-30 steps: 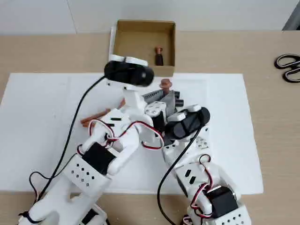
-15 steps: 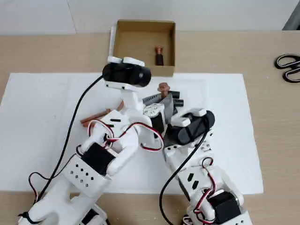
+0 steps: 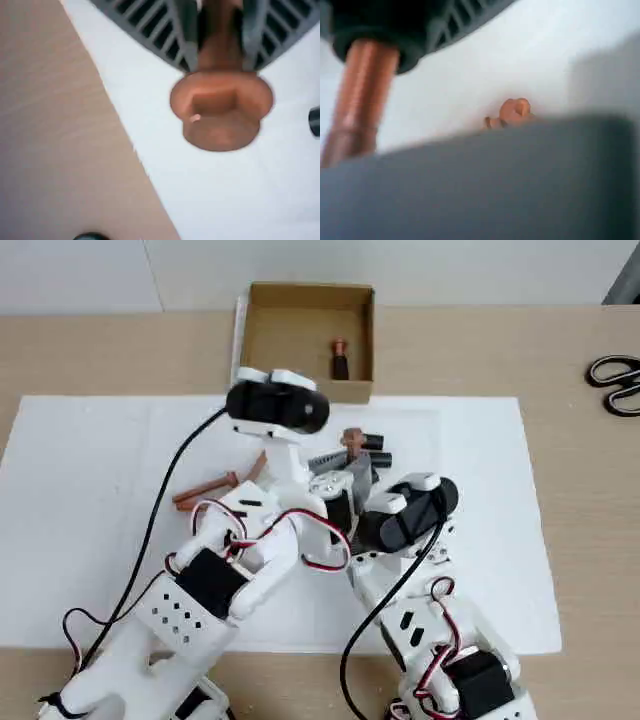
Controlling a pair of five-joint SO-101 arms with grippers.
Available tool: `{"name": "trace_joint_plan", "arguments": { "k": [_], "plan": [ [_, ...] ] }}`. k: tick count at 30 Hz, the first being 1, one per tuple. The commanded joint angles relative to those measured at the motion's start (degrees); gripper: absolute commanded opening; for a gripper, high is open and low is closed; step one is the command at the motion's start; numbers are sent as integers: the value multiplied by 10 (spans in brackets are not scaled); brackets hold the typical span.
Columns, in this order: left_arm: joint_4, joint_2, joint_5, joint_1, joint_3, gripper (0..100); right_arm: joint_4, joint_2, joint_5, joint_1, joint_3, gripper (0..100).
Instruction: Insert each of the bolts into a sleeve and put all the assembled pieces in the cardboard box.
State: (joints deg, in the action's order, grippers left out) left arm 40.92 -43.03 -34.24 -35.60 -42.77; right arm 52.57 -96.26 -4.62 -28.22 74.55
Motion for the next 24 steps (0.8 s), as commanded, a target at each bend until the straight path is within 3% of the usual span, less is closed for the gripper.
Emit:
{"name": "trace_joint_plan", "arguments": {
  "k": [1, 12, 16, 20, 24],
  "plan": [
    [30, -15, 28, -18, 15, 5, -11, -11, -4, 4, -6, 3],
    [105, -15, 55, -38, 29, 16, -11, -12, -4, 25, -8, 3],
    [131, -16, 127, -26, 37, 160, -11, -12, -4, 27, -8, 3],
    [204, -16, 137, 40, 89, 334, -11, -12, -4, 28, -8, 3],
    [265, -17, 137, 116, 156, 357, -12, -12, -4, 28, -8, 3]
  ]
}}
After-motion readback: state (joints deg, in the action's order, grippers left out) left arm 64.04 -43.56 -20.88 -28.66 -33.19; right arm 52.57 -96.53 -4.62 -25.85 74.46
